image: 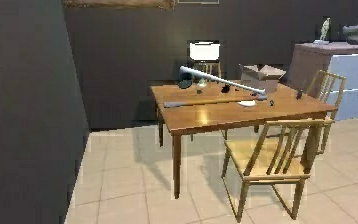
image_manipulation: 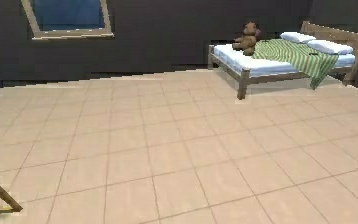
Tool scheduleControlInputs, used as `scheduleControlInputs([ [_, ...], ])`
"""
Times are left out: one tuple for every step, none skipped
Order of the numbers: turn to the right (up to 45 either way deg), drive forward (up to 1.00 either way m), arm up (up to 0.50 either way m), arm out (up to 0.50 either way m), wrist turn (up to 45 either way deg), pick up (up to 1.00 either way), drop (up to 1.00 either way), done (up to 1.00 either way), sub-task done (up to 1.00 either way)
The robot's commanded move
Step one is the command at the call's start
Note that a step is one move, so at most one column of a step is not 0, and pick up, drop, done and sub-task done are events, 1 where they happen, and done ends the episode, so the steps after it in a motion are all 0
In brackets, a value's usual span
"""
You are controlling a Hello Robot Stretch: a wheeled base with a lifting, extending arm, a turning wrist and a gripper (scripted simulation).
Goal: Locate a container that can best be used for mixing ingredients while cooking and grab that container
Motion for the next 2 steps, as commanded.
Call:
scheduleControlInputs([
  [-21.0,0.00,0.00,0.00,0.0,0.00,0.00,0.00,0.00],
  [0.0,0.95,0.00,0.00,0.0,0.00,0.00,0.00,0.00],
])
